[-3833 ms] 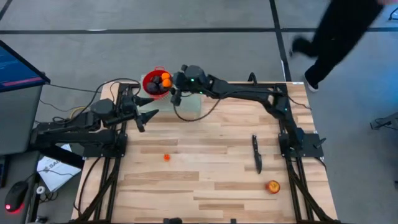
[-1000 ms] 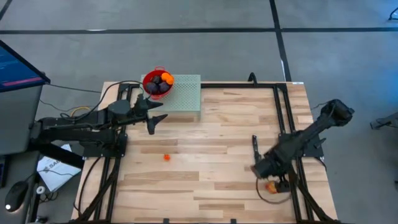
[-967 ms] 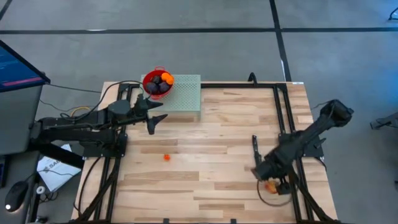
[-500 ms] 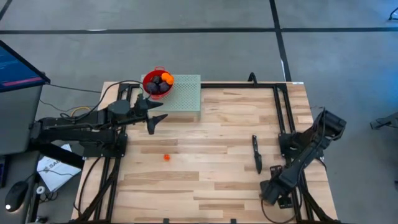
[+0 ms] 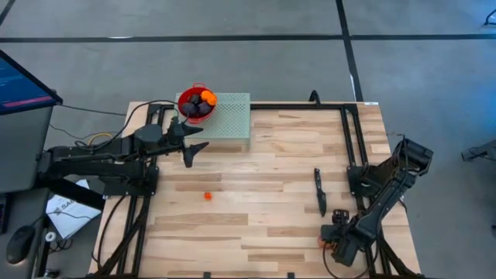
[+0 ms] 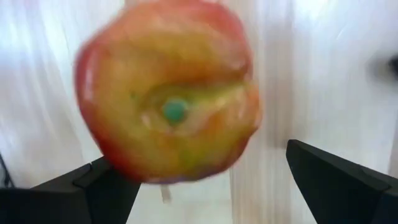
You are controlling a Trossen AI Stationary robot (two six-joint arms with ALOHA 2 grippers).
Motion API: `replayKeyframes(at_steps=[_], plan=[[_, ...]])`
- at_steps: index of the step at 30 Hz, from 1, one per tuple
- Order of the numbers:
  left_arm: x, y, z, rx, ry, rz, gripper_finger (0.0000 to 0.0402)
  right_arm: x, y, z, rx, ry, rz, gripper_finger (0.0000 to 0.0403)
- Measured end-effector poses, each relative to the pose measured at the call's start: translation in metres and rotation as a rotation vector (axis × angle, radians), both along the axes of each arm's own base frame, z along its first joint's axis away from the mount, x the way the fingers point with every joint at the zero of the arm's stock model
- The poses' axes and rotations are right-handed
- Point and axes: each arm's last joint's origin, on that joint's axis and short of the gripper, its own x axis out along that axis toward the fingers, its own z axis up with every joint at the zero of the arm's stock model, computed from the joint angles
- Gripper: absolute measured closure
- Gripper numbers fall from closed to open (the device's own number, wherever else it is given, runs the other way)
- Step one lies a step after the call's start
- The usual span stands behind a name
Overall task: Pick & Place Fruit
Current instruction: Put the red and yellow apple into the red strainer bowl
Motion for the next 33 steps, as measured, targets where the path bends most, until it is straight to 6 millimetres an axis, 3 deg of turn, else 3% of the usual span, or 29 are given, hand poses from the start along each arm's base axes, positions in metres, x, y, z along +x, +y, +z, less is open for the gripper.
replayKeyframes(at_steps=[11, 18, 28, 33], plan=[[0.0, 0.0, 0.0, 0.0, 0.0, 0.0, 0.0124, 0.011, 0.005, 0.002, -0.006, -0.232, -0.077, 0.0026], [0.0, 0.0, 0.0, 0.0, 0.0, 0.0, 0.0124, 0.012, 0.005, 0.003, -0.005, -0.255, -0.164, 0.0032], [0.0, 0.0, 0.0, -0.001, 0.0, 0.0, 0.0124, 0.012, 0.005, 0.002, 0.025, -0.212, -0.2, 0.0104], [0.0, 0.0, 0.0, -0.001, 0.0, 0.0, 0.0124, 0.034, 0.0, 0.015, 0.057, -0.235, -0.249, 0.0129]])
